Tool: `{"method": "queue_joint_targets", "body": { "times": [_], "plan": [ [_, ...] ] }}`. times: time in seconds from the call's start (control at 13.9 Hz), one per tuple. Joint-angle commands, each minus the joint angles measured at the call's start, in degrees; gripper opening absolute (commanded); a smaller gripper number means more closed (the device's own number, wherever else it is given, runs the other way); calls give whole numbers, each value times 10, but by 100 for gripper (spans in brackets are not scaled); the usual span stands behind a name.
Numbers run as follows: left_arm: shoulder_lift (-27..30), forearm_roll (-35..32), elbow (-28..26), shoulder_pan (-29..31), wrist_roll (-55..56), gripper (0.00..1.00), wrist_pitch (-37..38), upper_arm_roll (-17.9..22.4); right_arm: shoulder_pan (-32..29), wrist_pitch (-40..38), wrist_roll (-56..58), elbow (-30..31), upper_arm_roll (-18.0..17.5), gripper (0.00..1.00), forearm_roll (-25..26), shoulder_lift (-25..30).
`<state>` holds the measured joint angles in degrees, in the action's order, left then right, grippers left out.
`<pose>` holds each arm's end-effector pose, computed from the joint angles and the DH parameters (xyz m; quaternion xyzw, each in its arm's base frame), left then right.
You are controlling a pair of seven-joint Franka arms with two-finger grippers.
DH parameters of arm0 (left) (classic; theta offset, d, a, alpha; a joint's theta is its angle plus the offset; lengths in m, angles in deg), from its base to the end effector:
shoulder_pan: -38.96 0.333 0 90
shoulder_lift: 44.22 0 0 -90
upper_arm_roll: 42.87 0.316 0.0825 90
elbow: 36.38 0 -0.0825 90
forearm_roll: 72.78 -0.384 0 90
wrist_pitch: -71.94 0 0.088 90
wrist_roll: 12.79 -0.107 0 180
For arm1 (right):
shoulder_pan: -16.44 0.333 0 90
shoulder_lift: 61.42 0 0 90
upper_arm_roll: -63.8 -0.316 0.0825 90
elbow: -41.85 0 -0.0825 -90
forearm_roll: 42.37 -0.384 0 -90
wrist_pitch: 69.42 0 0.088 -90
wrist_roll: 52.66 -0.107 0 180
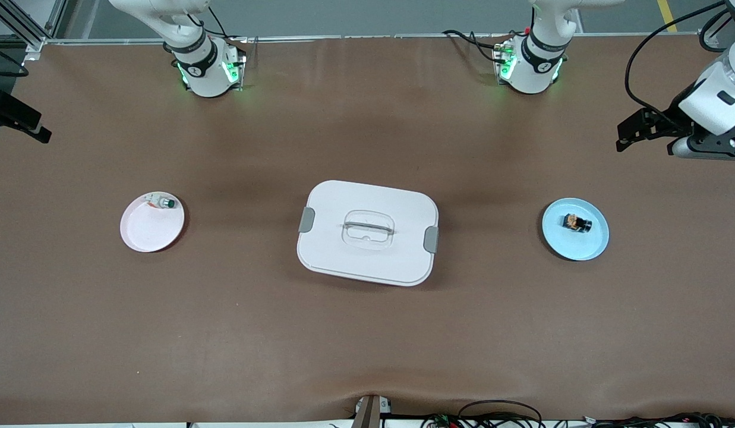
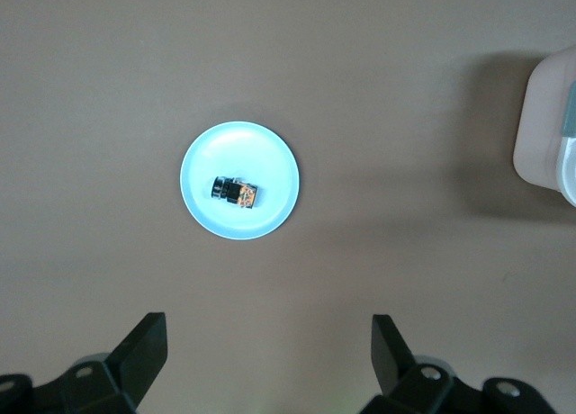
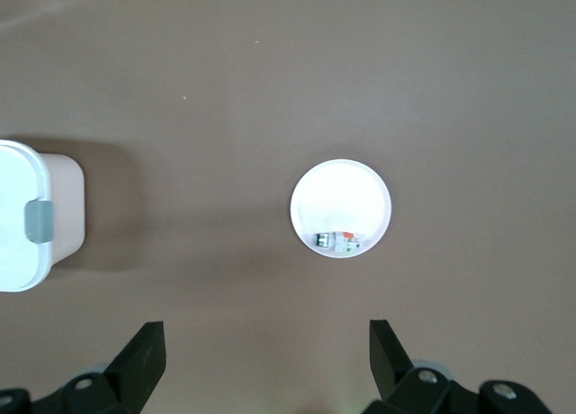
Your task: Transfer orange switch to right arm and place
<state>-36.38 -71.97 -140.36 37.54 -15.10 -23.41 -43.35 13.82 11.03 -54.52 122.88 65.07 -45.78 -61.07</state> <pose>0.5154 -0.0187 0.5901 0.9993 -0.0360 -0.0069 0.0065 0.5329 -0.0291 0.6860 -0.9985 0.0453 0.0015 0.0294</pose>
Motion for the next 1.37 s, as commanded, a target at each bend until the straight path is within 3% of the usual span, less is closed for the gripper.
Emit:
{"method": "queue_joint_targets", "body": {
  "times": [0.0,0.87,1.3],
  "plan": [
    [-4,-9,11,1,-3,100,10,-2,-17,6,-4,14,-6,100,-21,12],
    [-33,-10,-2,8,-13,100,30,-1,-13,-5,8,15,-9,100,-12,14],
    [-73,-18,-36,25,-60,100,-26,-1,-13,-1,24,15,-10,100,-5,14]
  ]
}}
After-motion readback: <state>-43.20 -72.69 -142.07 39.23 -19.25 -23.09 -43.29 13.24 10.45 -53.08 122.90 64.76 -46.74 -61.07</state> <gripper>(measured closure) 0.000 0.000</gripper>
